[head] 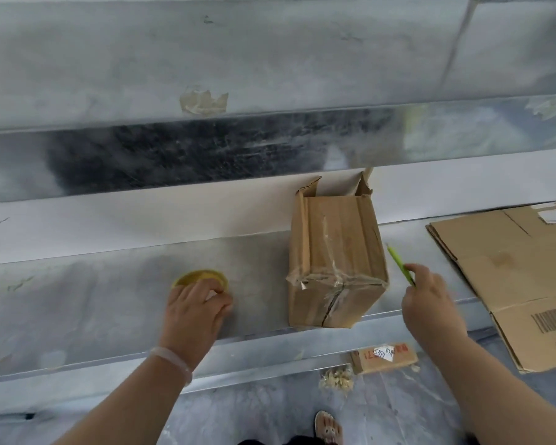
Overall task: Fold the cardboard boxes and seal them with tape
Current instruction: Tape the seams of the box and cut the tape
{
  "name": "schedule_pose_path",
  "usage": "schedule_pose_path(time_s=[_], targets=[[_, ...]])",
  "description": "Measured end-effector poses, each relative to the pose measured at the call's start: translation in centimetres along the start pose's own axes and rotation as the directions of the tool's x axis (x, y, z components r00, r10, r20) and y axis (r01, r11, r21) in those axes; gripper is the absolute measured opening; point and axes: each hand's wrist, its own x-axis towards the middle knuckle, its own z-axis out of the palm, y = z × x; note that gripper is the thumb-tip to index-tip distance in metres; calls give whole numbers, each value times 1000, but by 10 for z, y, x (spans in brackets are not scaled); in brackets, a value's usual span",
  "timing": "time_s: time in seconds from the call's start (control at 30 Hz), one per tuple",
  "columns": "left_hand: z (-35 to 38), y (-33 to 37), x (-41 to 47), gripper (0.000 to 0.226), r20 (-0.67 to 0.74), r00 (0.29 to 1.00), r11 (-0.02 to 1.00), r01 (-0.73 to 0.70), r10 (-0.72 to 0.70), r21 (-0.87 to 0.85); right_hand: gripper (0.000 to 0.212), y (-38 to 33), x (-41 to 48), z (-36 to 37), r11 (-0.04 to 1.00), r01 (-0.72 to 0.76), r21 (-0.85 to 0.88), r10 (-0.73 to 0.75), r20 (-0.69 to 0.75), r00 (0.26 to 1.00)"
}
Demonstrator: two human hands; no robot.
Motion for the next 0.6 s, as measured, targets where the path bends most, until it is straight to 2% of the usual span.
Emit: schedule_pose_path(time_s=[0.13,0.27,0.3,0.33,0.4,0.43,0.5,0.53,0.57,0.6], targets=[[8,5,-17,24,24,997,995,67,-69,74,47,8,27,15,992,34,-125,-15,152,988],[4,6,-20,17,70,997,986,8,-20,168,51,11,34,17,939,163,-304,-110,185,977],[1,7,-21,20,84,996,985,-6,-8,170,51,11,33,15,942,169,-290,-123,170,978],[-2,7,-21,26,95,995,985,-10,-7,174,51,8,29,11,968,148,-201,-122,139,983],[-10,15,-17,39,78,995,989,45,-57,143,50,-2,12,0,989,72,130,-79,49,996],[-17,25,-11,44,53,993,992,106,-110,71,48,-10,1,-8,952,57,299,-64,13,998],[-34,58,10,52,30,971,948,237,-236,-211,49,-31,-28,-23,831,59,553,-57,-21,998],[-44,80,24,58,70,947,860,314,-313,-403,55,-44,-42,-31,750,60,659,-68,-14,998],[-53,103,39,66,168,908,696,404,-384,-593,62,-58,-54,-38,669,42,742,-81,18,997],[-63,126,57,78,296,853,468,491,-430,-735,68,-71,-61,-43,602,7,798,-102,68,992]])
